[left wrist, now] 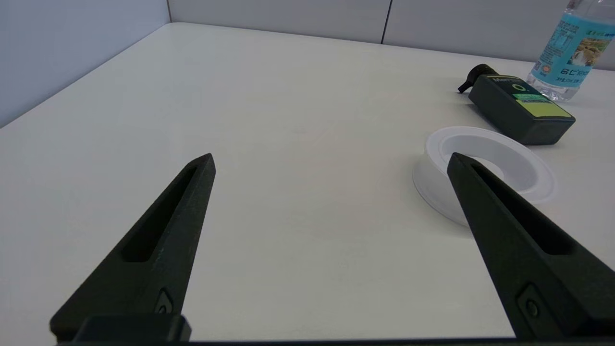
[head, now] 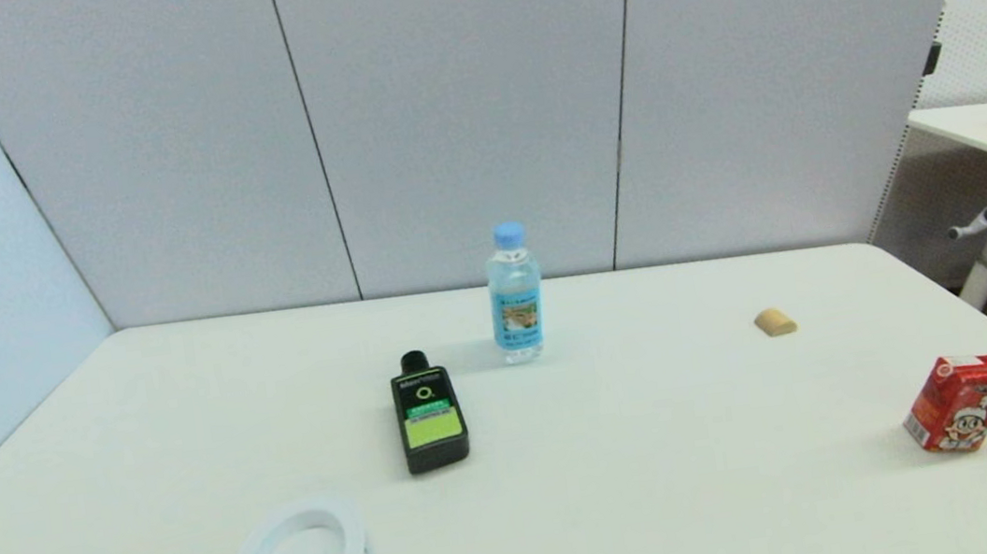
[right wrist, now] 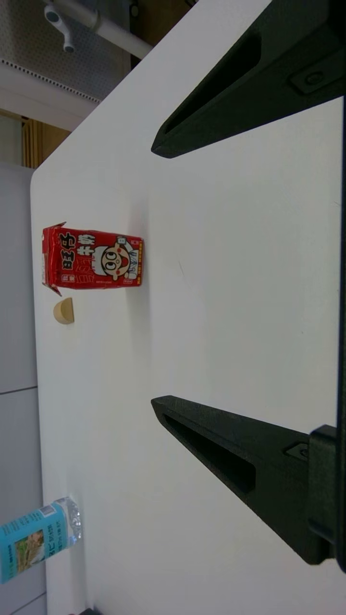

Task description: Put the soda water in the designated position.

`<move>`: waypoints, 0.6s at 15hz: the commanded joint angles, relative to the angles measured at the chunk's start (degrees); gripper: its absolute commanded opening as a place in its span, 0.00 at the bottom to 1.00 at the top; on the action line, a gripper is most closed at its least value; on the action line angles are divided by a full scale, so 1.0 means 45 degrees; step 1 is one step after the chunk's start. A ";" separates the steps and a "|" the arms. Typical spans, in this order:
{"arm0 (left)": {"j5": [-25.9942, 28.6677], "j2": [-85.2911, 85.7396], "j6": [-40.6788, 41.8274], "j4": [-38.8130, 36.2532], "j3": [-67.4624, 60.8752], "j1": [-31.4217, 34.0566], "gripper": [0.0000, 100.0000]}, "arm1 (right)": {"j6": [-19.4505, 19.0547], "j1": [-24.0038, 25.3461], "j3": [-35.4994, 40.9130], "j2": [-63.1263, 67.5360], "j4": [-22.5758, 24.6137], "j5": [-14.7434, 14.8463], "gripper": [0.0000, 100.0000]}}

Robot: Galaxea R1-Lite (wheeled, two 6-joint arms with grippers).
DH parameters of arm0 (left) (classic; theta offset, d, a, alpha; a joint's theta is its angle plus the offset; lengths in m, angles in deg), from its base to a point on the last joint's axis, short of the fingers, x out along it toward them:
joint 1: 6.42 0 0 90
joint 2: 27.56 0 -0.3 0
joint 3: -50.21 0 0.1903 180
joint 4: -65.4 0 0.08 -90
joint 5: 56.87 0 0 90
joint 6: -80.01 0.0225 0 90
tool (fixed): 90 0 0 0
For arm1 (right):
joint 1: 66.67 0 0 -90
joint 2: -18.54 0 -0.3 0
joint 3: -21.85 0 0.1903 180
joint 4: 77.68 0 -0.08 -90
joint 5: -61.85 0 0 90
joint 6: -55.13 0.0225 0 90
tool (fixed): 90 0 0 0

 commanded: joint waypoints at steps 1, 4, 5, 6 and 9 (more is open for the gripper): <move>-0.0005 0.0023 -0.0014 -0.0009 0.0000 -0.0014 1.00 | 0.0005 -0.0001 0.0002 -0.0009 0.0005 0.0001 1.00; -0.0005 0.0003 0.0083 -0.0009 0.0000 0.0005 1.00 | 0.0005 -0.0001 0.0002 0.0011 0.0005 0.0001 1.00; -0.0005 0.0003 0.0044 -0.0009 0.0000 0.0005 1.00 | 0.0005 -0.0001 0.0002 -0.0009 0.0005 0.0001 1.00; -0.0005 0.0023 -0.0014 -0.0009 0.0000 0.0005 1.00 | 0.0005 -0.0001 0.0002 -0.0009 0.0005 0.0001 1.00; -0.0024 0.0023 -0.0151 -0.0009 0.0000 -0.0014 1.00 | 0.0005 -0.0001 0.0002 -0.0009 0.0005 0.0001 1.00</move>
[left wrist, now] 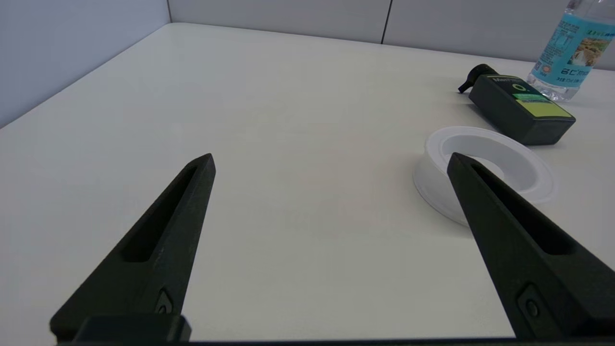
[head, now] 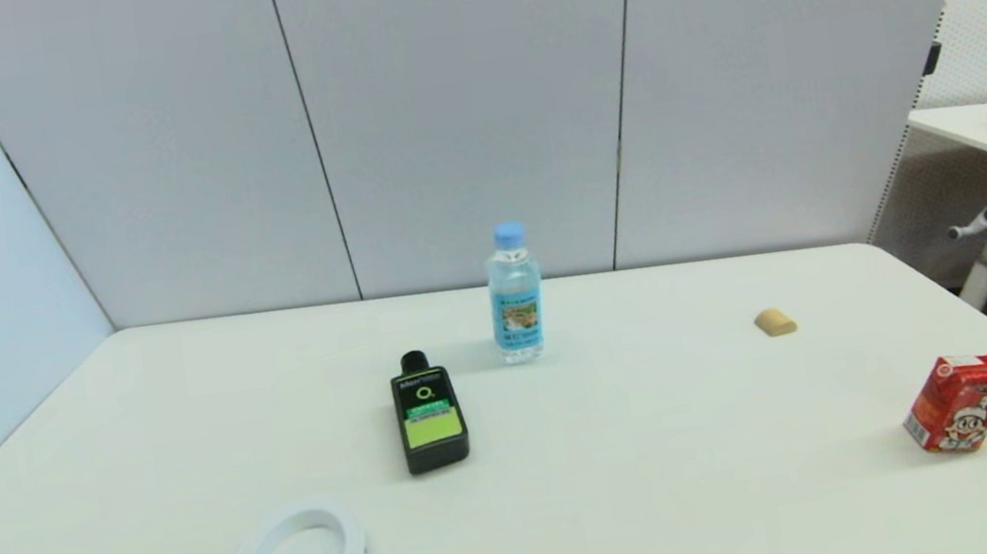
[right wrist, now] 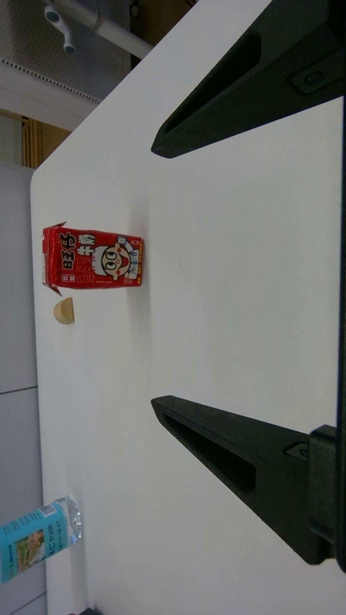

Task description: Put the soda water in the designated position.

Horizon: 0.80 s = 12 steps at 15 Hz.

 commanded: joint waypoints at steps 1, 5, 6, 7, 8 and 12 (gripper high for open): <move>-0.0022 0.0023 -0.0165 -0.0003 0.0000 -0.0014 1.00 | 0.0005 -0.0001 0.0002 -0.0009 0.0000 0.0001 1.00; -0.0022 0.0023 -0.0126 -0.0003 0.0000 -0.0014 1.00 | 0.0005 -0.0001 0.0002 -0.0009 0.0000 0.0001 1.00; -0.0022 0.0023 -0.0106 -0.0003 0.0000 0.0005 1.00 | 0.0005 -0.0001 0.0002 -0.0009 0.0000 0.0001 1.00; -0.0002 0.0023 -0.0067 -0.0003 0.0000 -0.0014 1.00 | 0.0005 -0.0001 0.0002 0.0011 0.0000 0.0001 1.00; -0.0002 0.0023 -0.0067 -0.0003 0.0000 -0.0014 1.00 | 0.0005 -0.0001 0.0002 -0.0009 0.0000 0.0001 1.00; -0.0002 -0.0114 0.0050 0.0172 0.0273 -0.0014 1.00 | 0.0005 -0.0001 0.0002 0.0011 0.0000 0.0001 1.00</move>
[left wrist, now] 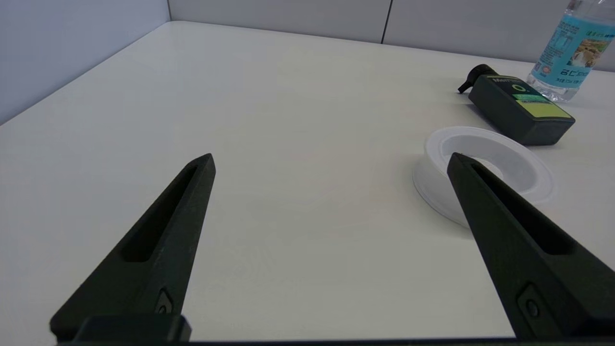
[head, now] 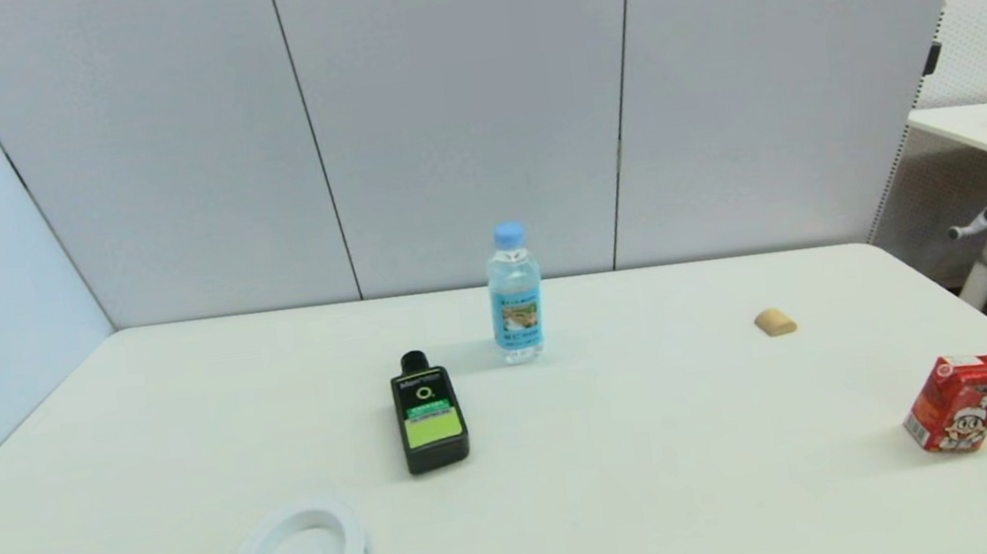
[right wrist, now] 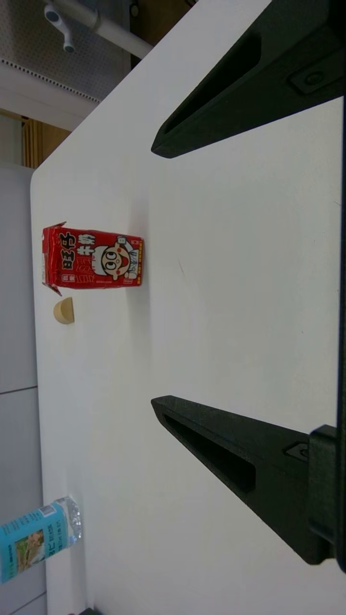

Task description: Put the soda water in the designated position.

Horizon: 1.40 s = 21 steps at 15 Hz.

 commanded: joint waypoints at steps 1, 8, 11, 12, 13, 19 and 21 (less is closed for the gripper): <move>0.0053 -0.0563 0.0109 0.0143 0.0742 -0.0009 1.00 | 0.0002 -0.0001 -0.0003 -0.0009 0.0000 0.0001 1.00; 0.0014 -0.6032 0.0051 0.0084 0.5898 -0.0145 1.00 | 0.0002 -0.0001 -0.0003 0.0011 0.0000 0.0001 1.00; 0.1108 -0.7360 0.0324 0.0123 0.7148 -0.0341 1.00 | 0.0002 -0.0001 -0.0003 -0.0009 0.0000 0.0001 1.00; 0.1244 -0.7770 0.0676 0.0123 0.7422 -0.0790 1.00 | 0.0002 -0.0001 -0.0003 -0.0009 0.0000 0.0001 1.00; 0.1244 -0.8083 0.0813 0.0084 0.7637 -0.1395 1.00 | 0.0002 -0.0001 -0.0003 0.0011 0.0000 0.0001 1.00; 0.0287 -1.0895 0.0715 0.0318 0.9746 -0.4130 1.00 | 0.0002 -0.0001 -0.0003 -0.0009 0.0000 0.0001 1.00; 0.0268 -1.1911 0.0656 0.0279 1.0273 -0.4696 1.00 | 0.0002 -0.0001 -0.0003 -0.0009 0.0000 0.0001 1.00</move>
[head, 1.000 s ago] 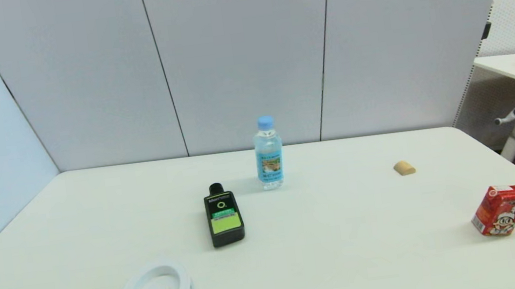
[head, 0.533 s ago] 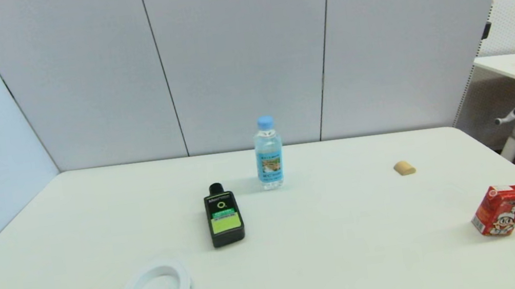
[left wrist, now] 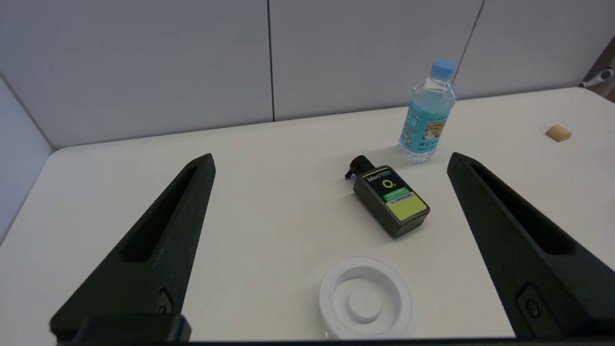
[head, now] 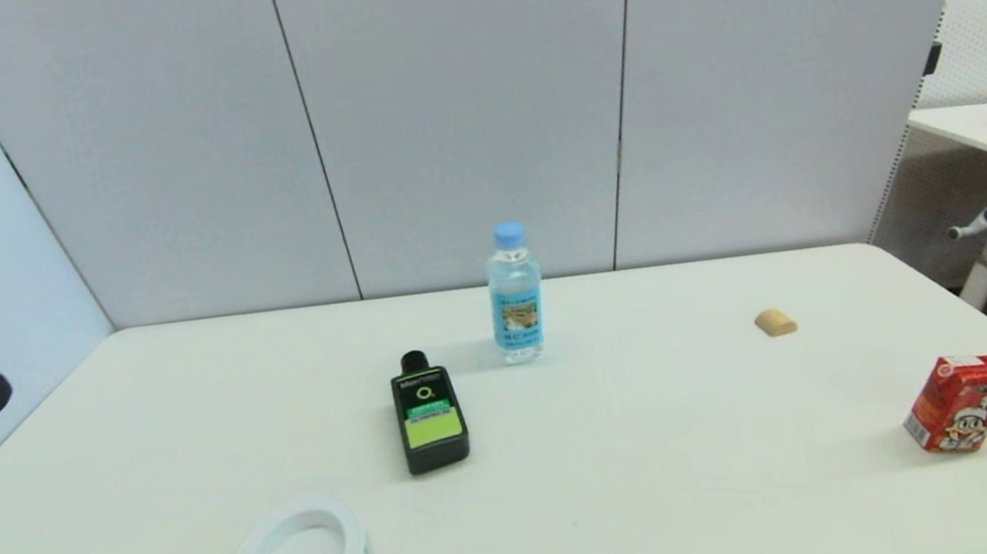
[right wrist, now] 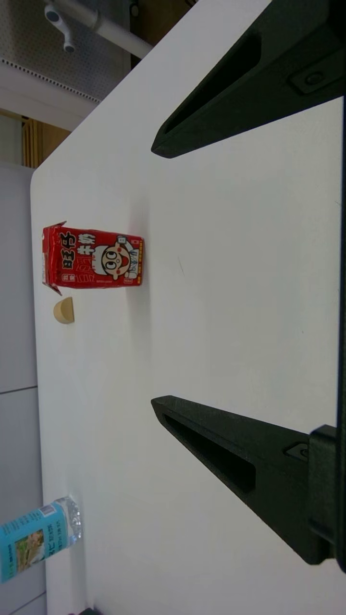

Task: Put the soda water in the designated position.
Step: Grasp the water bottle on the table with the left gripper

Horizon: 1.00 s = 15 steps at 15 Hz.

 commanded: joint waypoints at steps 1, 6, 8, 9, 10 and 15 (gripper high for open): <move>-0.0131 -0.2814 -0.0108 -0.0175 0.1375 -0.1527 1.00 | -0.0003 -0.0001 -0.0003 -0.0009 0.0000 0.0001 1.00; -0.0170 -0.6368 -0.0362 -0.1659 0.3465 -0.4730 1.00 | -0.0003 -0.0001 -0.0003 0.0011 0.0000 0.0001 1.00; -0.0346 -0.7736 -0.0576 -0.2050 0.4422 -0.5746 1.00 | -0.0003 -0.0001 -0.0003 0.0011 0.0000 0.0001 1.00; -0.0619 -0.8439 -0.0596 -0.2167 0.4891 -0.6156 1.00 | -0.0003 -0.0001 0.0016 0.0011 0.0000 0.0001 1.00; -0.0775 -0.9103 -0.0615 -0.2323 0.5301 -0.6410 1.00 | -0.0003 -0.0001 -0.0003 -0.0009 0.0000 0.0001 1.00; -0.1908 -1.2677 -0.0576 -0.3124 0.7235 -0.7093 1.00 | -0.0003 -0.0001 -0.0003 -0.0009 0.0000 0.0001 1.00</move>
